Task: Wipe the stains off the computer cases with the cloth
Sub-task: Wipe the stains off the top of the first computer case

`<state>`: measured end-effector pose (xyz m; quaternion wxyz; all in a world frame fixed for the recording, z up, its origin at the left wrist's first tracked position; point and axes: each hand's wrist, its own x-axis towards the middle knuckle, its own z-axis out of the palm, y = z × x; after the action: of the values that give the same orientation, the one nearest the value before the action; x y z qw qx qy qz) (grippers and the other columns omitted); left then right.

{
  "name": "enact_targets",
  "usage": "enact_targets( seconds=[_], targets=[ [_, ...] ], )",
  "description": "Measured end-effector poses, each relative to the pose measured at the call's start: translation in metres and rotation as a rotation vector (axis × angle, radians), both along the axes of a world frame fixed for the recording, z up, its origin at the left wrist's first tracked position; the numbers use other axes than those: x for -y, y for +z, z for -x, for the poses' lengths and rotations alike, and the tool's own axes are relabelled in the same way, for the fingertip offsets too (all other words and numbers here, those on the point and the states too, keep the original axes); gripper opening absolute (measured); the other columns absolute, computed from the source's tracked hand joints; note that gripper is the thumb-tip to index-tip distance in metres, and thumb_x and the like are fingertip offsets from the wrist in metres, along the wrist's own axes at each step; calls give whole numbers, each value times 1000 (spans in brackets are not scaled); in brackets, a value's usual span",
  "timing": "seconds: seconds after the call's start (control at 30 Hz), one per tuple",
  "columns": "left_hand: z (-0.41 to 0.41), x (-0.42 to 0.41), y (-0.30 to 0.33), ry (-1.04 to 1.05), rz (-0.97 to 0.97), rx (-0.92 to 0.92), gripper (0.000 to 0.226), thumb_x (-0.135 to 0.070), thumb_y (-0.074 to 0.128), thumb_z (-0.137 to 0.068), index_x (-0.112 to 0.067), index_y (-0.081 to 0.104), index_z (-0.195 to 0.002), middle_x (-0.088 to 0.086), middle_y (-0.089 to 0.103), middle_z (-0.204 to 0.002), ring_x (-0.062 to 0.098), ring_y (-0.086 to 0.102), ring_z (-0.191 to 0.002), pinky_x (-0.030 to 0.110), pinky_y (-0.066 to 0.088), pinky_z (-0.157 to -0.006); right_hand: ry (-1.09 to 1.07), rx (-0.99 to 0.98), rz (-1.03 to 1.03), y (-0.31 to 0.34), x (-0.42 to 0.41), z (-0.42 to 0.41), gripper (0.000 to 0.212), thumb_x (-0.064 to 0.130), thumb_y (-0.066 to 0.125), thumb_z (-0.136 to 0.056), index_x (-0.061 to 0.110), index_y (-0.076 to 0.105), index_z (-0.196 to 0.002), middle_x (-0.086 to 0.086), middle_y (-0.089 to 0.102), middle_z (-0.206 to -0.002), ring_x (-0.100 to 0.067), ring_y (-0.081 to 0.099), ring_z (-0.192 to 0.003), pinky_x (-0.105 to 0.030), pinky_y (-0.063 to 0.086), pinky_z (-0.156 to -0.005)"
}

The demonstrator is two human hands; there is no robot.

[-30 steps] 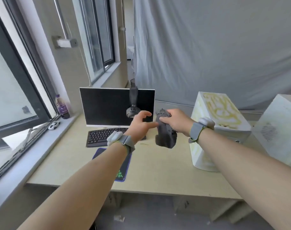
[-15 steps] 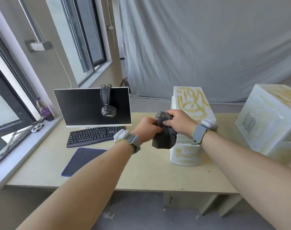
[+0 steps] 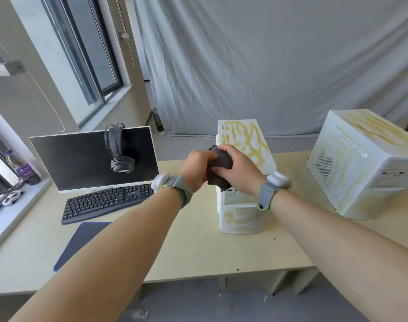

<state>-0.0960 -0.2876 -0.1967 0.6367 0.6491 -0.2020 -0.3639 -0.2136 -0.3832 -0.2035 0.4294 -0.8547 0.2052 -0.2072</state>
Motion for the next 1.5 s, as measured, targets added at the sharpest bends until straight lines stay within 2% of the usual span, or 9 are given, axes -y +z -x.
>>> enact_targets(
  seconds=[0.13, 0.3, 0.37, 0.5, 0.8, 0.9, 1.2, 1.37, 1.5],
  targets=[
    [2, 31, 9, -114, -53, 258, 21, -11, 56, -88, 2, 73, -87, 20, 69, -80, 40, 70, -66, 43, 59, -61, -21, -103, 106, 17, 37, -1, 40, 19, 66, -87, 31, 62, -125, 8, 69, -112, -17, 64, -103, -38, 53, -94],
    [-22, 52, 2, -39, -153, 567, 32, -37, 60, -89, -7, 70, -85, 3, 75, -74, 19, 69, -58, 32, 54, -57, -147, -197, 288, 36, 79, -4, 39, 17, 55, -88, 36, 64, -121, 5, 70, -115, -24, 63, -107, -38, 52, -90],
    [-37, 55, -7, -30, -221, 676, 25, -32, 59, -87, -11, 69, -80, 4, 74, -75, 25, 69, -65, 34, 55, -61, -225, -272, 401, 34, 99, 1, 44, 23, 54, -92, 36, 54, -133, 2, 66, -123, -28, 60, -110, -39, 51, -89],
    [-43, 66, -30, -56, -430, 843, 16, -21, 51, -83, -20, 67, -84, 0, 70, -82, 25, 66, -79, 34, 56, -71, -215, -343, 493, 23, 124, 4, 18, 33, 52, -96, 34, 60, -112, 3, 68, -103, -26, 61, -89, -34, 48, -70],
    [-29, 75, -55, 124, -375, 713, 36, -12, 46, -86, -20, 71, -111, 2, 69, -100, 25, 64, -89, 27, 47, -74, -149, -400, 551, 13, 136, 8, 19, 37, 54, -87, 29, 60, -103, 4, 66, -89, -25, 59, -81, -32, 47, -64],
    [-12, 75, -64, 126, -430, 868, 32, -17, 50, -90, -19, 67, -116, 0, 57, -116, 22, 59, -103, 30, 47, -84, -68, -398, 548, 11, 140, 15, 22, 35, 61, -82, 25, 50, -98, 4, 59, -77, -24, 57, -73, -32, 40, -56],
    [24, 51, -83, 95, -521, 1042, 67, -57, 52, -77, -22, 59, -134, -5, 46, -136, 24, 44, -122, 42, 38, -106, 192, -318, 513, -9, 143, 21, 19, 25, 52, -88, 27, 70, -94, 4, 56, -97, -24, 58, -91, -35, 48, -74],
    [19, 54, -75, 81, -617, 1106, 62, -64, 65, -83, -30, 60, -135, -8, 41, -149, 25, 39, -130, 46, 34, -109, 185, -284, 570, -10, 134, 15, 19, 25, 51, -91, 26, 69, -94, 3, 56, -100, -24, 56, -98, -39, 51, -78],
    [9, 54, -72, 51, -645, 1169, 60, -71, 66, -80, -35, 65, -128, -11, 46, -145, 23, 40, -129, 45, 34, -107, 159, -250, 550, -17, 120, 8, 31, 27, 53, -92, 25, 64, -121, 1, 62, -119, -27, 57, -107, -39, 50, -84]
  ],
)
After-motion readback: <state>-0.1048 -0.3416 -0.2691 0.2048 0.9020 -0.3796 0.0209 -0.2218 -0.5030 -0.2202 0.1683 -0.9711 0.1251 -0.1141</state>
